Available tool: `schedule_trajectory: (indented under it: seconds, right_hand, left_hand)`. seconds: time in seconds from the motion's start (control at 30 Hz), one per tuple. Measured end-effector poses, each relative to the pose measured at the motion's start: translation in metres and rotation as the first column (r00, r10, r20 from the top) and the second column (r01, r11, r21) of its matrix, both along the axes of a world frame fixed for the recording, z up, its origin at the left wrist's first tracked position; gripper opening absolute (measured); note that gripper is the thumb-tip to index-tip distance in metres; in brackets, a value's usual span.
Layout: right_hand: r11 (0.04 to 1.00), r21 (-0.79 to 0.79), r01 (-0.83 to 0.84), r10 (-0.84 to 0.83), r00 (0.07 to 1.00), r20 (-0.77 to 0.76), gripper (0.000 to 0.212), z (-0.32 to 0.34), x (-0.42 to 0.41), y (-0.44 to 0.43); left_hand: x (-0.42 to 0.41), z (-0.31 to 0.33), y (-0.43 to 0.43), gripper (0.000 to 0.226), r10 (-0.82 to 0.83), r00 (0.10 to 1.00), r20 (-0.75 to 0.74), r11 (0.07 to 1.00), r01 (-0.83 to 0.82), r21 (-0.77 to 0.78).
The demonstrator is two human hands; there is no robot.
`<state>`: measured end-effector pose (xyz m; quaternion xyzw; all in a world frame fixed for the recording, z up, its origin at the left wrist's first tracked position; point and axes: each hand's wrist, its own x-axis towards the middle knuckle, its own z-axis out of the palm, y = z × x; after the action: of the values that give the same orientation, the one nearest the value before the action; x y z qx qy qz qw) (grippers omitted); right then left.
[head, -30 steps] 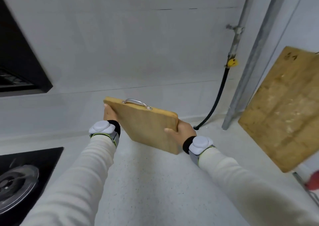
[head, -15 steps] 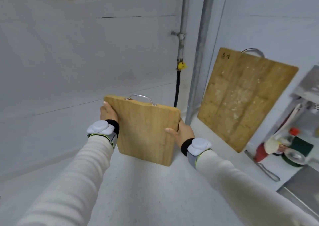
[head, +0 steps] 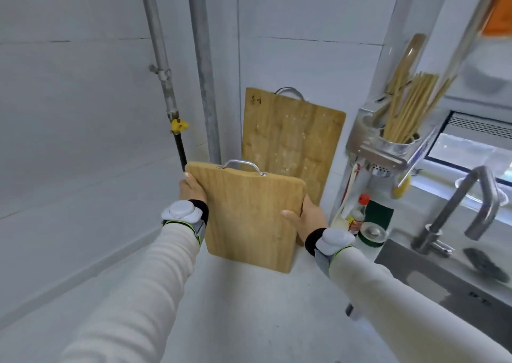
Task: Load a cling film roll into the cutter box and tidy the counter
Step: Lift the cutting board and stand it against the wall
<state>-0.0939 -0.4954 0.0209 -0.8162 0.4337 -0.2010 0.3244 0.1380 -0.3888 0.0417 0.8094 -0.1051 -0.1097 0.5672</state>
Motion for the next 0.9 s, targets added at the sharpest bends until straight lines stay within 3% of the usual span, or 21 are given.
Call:
schedule_trajectory:
  seconds: [0.2,0.4,0.6,0.9]
  right_hand:
    - [0.998,0.006,0.067,-0.067,0.996,-0.056,0.065,-0.002,-0.030,-0.038]
    - [0.994,-0.018,0.112,-0.113,0.993,-0.035,0.057,-0.004,-0.033,-0.057]
    - [0.995,-0.047,0.085,-0.086,0.996,-0.028,0.059,0.001,-0.022,-0.066]
    - [0.986,-0.073,0.149,-0.155,0.985,-0.073,0.034,0.005,-0.014,-0.080]
  left_hand:
    - [-0.016,-0.001,-0.065,0.062,-0.098,0.995,0.027,0.995,0.097,0.006]
    - [-0.011,-0.004,-0.104,0.069,-0.129,0.990,0.057,0.984,0.121,0.130]
    - [-0.003,-0.003,-0.123,0.068,-0.165,0.984,0.064,0.982,0.158,0.102]
    - [0.014,0.008,-0.144,0.073,-0.336,0.939,0.076,0.932,0.320,0.171]
